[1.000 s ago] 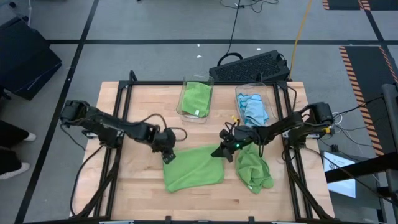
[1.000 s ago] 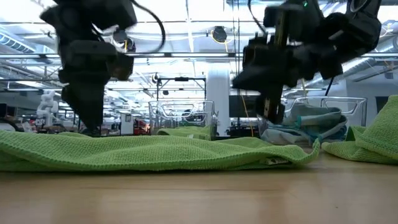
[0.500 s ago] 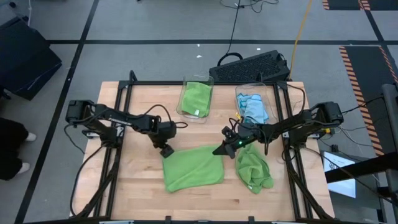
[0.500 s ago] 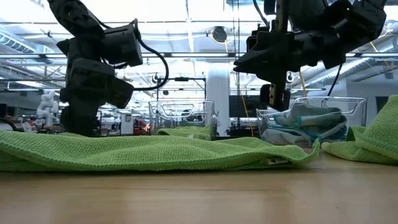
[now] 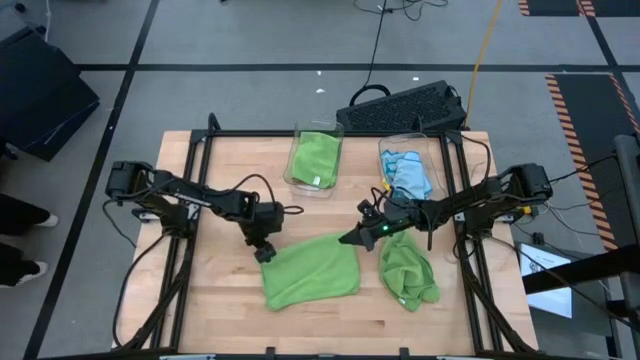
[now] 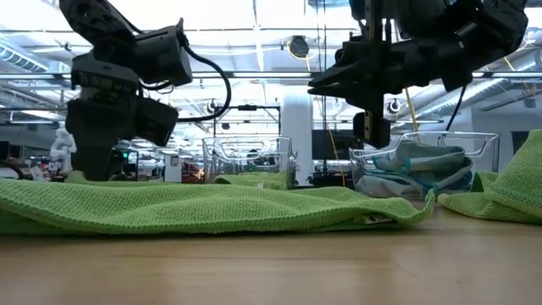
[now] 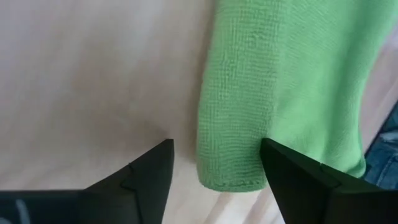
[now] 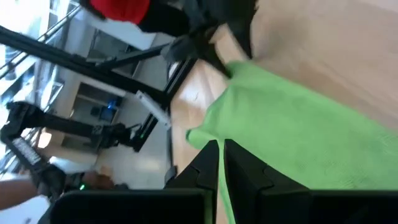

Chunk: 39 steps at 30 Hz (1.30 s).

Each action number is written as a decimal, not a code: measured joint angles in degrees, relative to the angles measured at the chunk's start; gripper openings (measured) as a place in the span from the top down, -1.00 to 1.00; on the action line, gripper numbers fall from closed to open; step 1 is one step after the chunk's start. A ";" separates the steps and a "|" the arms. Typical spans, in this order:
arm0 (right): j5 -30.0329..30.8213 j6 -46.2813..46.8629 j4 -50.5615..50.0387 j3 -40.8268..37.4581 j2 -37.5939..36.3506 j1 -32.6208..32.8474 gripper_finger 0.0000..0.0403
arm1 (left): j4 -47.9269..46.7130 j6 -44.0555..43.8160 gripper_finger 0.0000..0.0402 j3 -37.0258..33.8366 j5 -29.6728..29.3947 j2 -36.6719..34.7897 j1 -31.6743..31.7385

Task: Fold microfiber towels
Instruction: Fold the top green microfiber towel

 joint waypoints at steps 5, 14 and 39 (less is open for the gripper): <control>2.39 1.31 -2.05 1.95 -0.02 0.16 0.91 | 3.90 -1.70 -0.01 -2.66 0.48 -0.19 -2.98; 2.49 -10.07 -20.33 10.28 0.01 -1.53 0.87 | 5.29 2.44 0.70 -4.32 -4.24 -0.24 -5.98; -13.65 -48.34 -29.90 11.81 10.28 -12.61 -0.10 | 5.62 5.99 0.96 -4.36 -6.39 -0.09 -6.21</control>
